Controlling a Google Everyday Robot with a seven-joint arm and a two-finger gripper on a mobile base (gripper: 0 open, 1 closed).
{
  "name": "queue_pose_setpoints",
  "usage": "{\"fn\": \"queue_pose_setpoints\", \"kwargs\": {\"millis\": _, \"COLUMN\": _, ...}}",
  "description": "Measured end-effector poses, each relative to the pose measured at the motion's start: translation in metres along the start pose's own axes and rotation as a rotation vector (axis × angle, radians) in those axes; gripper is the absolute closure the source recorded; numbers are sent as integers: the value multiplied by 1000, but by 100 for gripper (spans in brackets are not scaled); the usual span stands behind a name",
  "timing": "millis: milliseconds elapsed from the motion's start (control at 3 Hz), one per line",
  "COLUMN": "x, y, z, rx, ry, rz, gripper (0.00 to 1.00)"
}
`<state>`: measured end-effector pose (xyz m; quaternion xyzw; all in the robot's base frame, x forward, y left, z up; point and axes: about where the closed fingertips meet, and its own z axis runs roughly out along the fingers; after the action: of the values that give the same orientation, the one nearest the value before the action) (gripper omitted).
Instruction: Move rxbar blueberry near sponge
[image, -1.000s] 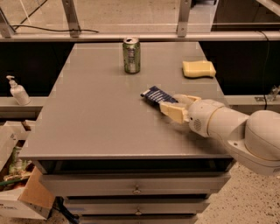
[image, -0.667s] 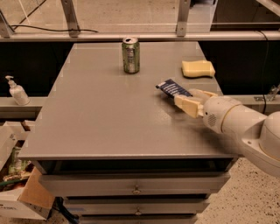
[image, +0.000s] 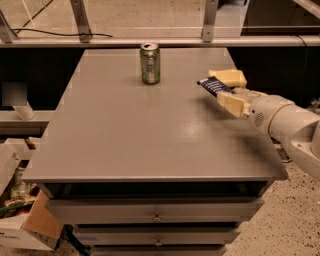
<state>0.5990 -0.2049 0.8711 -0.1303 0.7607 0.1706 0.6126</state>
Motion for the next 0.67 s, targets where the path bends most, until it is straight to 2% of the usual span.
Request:
{"fn": "queue_pose_setpoints", "kwargs": {"millis": 333, "x": 3, "y": -14, "z": 19, "rx": -5, "ry": 27, "rz": 15, "gripper": 100}}
{"fn": "queue_pose_setpoints", "kwargs": {"millis": 667, "x": 5, "y": -17, "z": 44, "rx": -30, "ry": 45, "rz": 23, "gripper": 100}}
